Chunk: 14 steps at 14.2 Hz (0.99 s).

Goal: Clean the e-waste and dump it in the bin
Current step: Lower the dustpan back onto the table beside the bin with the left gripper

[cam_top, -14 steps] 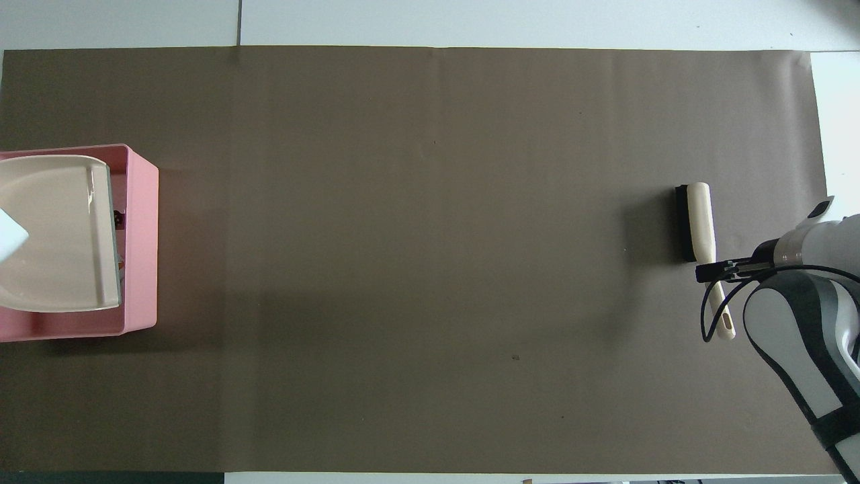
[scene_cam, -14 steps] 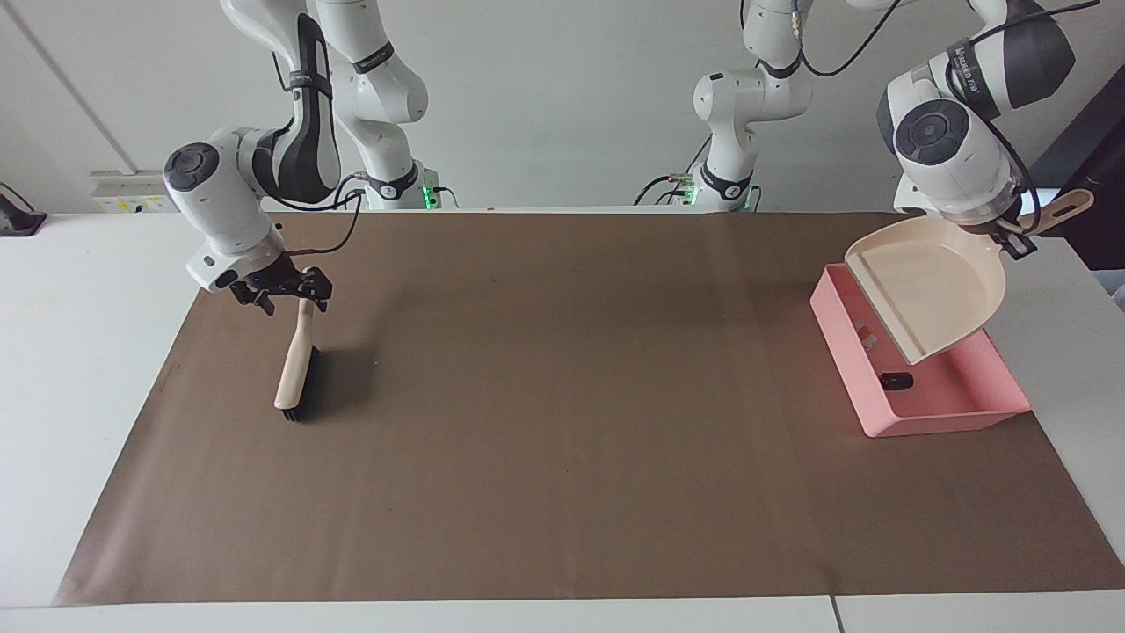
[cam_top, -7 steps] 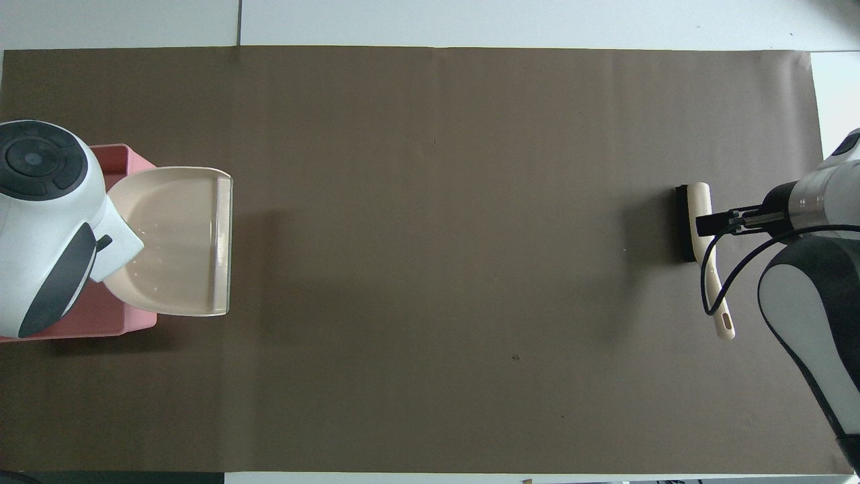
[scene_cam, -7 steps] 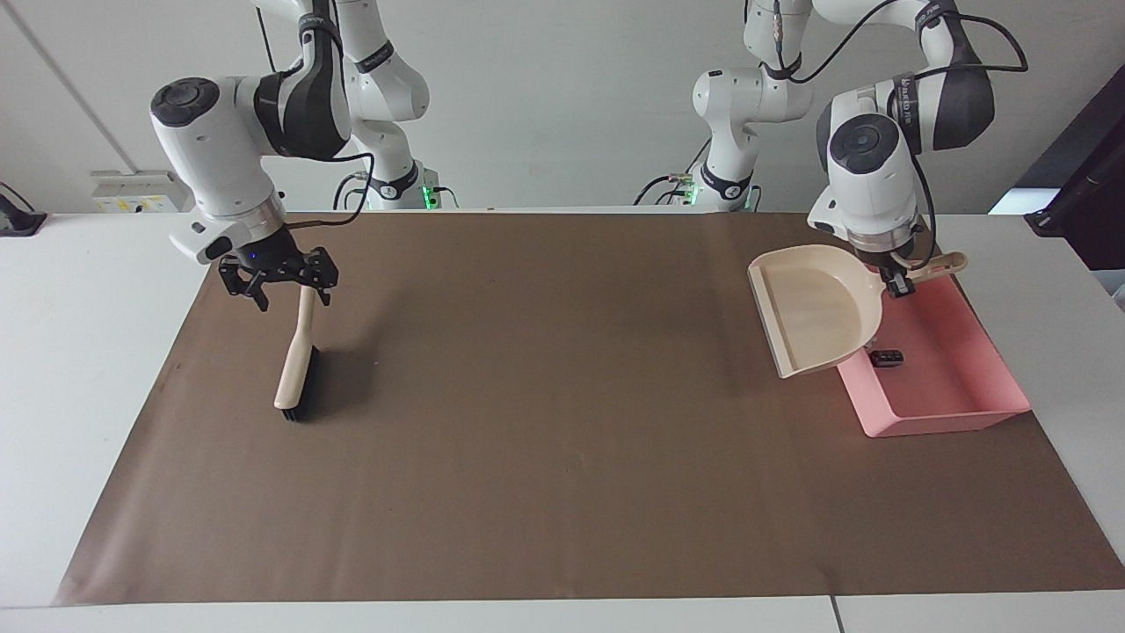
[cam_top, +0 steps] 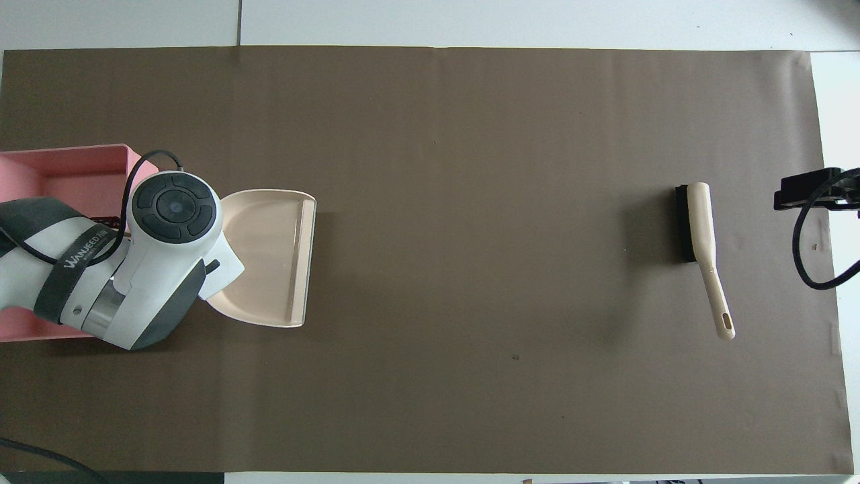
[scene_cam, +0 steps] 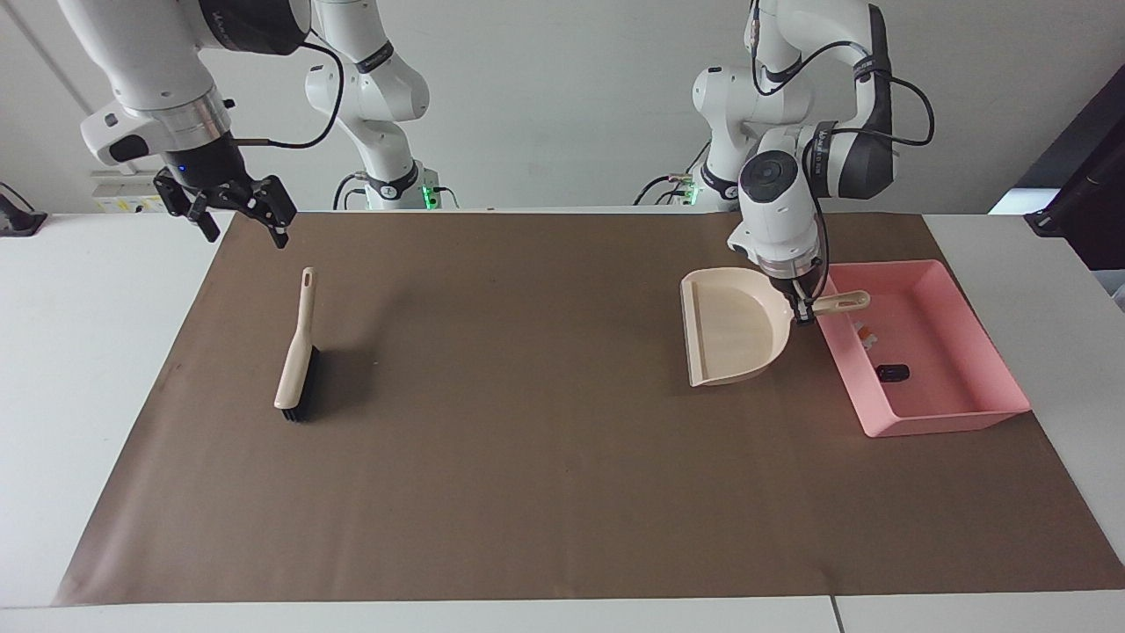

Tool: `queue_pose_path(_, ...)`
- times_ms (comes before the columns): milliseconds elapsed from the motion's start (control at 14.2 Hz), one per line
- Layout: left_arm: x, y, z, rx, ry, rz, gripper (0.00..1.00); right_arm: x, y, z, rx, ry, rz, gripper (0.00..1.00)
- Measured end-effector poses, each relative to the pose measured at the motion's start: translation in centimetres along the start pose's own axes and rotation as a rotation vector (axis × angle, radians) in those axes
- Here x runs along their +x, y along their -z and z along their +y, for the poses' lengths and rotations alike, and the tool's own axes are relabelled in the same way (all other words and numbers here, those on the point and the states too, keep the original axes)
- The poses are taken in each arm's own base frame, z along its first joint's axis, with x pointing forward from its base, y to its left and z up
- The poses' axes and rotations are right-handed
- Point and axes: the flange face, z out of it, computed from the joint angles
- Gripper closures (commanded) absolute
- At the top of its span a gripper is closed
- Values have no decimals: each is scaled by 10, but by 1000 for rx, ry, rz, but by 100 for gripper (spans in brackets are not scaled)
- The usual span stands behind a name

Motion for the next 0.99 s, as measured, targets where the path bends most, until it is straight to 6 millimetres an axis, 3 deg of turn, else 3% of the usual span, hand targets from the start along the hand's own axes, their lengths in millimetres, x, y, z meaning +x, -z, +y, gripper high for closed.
queue_pose_path(141,18,-9,2,16,-3,17,100,1,13,4,-1,-35,-24,0)
queue_pose_path(634,50,-30,1,20,25,56,100,10,-3,2,2,-34,-71,0)
queue_pose_path(846,64,-38,0,17,13,60,98,11,-5,13,2,-53,-77,0)
queue_pose_path(916,64,-38,0,16,14,60,86,11,-6,16,2,-58,-78,0)
queue_pose_path(987,64,-38,0,16,14,60,65,11,-6,17,2,-60,-79,0)
